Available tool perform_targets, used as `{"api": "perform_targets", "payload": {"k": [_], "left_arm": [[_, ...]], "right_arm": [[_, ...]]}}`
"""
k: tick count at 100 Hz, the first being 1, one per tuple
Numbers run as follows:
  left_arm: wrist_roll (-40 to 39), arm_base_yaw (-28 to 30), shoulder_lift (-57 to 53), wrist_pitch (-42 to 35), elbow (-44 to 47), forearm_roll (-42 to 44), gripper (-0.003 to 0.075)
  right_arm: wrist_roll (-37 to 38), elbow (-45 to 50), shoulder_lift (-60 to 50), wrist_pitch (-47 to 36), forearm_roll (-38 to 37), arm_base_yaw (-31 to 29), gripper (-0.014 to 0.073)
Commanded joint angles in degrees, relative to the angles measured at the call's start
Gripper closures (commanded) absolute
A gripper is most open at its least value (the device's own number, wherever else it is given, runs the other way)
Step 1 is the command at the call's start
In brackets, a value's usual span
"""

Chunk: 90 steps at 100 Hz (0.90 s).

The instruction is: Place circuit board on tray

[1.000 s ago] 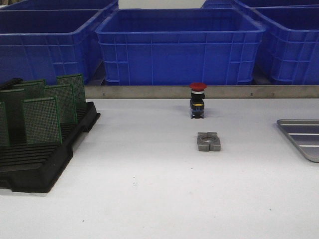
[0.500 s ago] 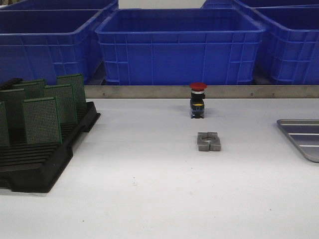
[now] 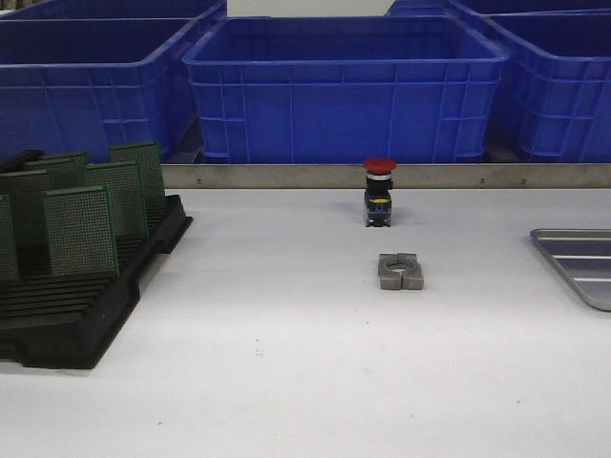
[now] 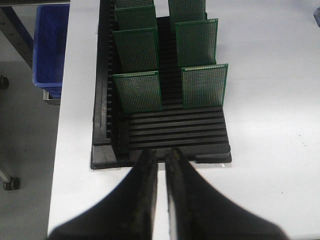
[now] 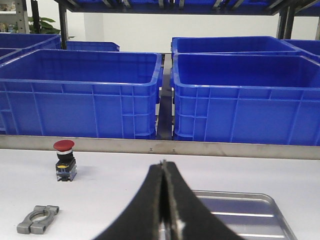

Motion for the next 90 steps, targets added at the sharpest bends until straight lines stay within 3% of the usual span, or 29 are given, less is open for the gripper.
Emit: {"api": "perform_targets", "payload": {"k": [1,14,23,43,55,90], "left_arm": [[0.13,0.14,0.03,-2.37,-2.03,-0.66,0.0521],[0.13,0.14,0.03,-2.04,-2.03,-0.66,0.0265],[0.13,0.14,0.03,-2.34,-2.03,-0.66,0.0183],[0.56,0.14,0.03,-5.36,-2.17,-1.60,0.0185],[5.66,0.14,2.63,-5.19,-4.83,-4.83,0.0185],[29.96,0.14,24.42,16.08,-26.84,-9.71,0.0185]], "right_arm": [[0.06,-0.71,-1.22,-4.95,-0.41,0.22,0.0662],[0.06,-0.71,-1.22,-4.95,-0.41,0.22,0.0662],[0.06,-0.71,-1.22,-4.95,-0.41,0.22,0.0662],[0.06,-0.71,-1.22,-4.95,-0.41,0.22,0.0662],[0.06,-0.71,-1.22,-4.95,-0.41,0.22,0.0662],[0.06,-0.71,-1.22,-4.95,-0.41,0.22,0.0662]]}}
